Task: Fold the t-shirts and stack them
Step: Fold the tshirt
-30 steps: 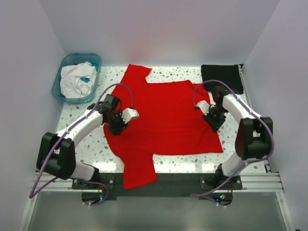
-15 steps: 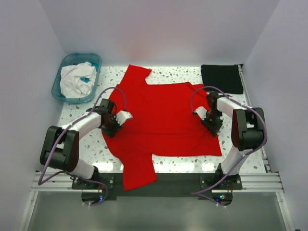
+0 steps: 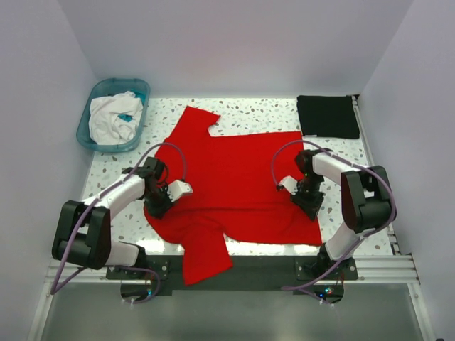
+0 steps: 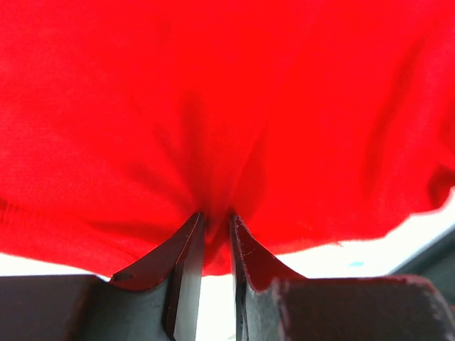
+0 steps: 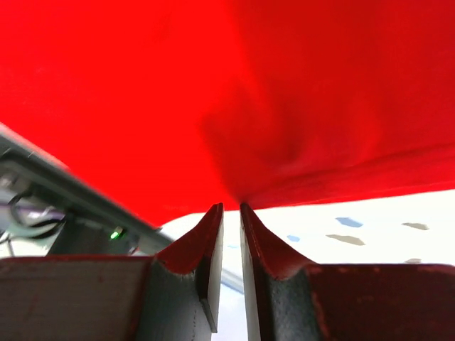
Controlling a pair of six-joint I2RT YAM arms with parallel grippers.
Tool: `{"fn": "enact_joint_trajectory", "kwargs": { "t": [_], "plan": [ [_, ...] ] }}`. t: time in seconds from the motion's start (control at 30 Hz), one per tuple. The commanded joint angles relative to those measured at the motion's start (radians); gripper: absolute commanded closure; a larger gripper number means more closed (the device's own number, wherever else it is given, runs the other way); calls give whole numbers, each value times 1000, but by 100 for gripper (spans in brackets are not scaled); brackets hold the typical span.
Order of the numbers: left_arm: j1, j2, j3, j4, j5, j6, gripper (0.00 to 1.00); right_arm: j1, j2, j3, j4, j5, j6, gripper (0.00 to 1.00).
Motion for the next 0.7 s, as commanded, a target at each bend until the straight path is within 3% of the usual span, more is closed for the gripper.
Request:
{"fn": "enact_joint_trajectory", "kwargs": {
  "t": [0.0,0.13,0.17,0.27,0.5,0.67],
  "plan": [
    [6,8,23,-228,125,105,75,-1,-60,19,-148,-70,-63,81],
    [17,-17,167,-239,212,114,67,-59,-66,172,-207,-199,-60,80],
    [22,-5,206,-228,231,107,61,-78,-46,265,-205,-228,-47,79],
    [37,58,364,-149,289,18,53,-141,18,443,-121,-288,82,78],
    [92,268,666,130,283,-223,46,-154,210,695,257,-187,410,79],
    [157,414,852,221,323,-367,45,-153,379,867,369,-146,526,79]
  ]
}}
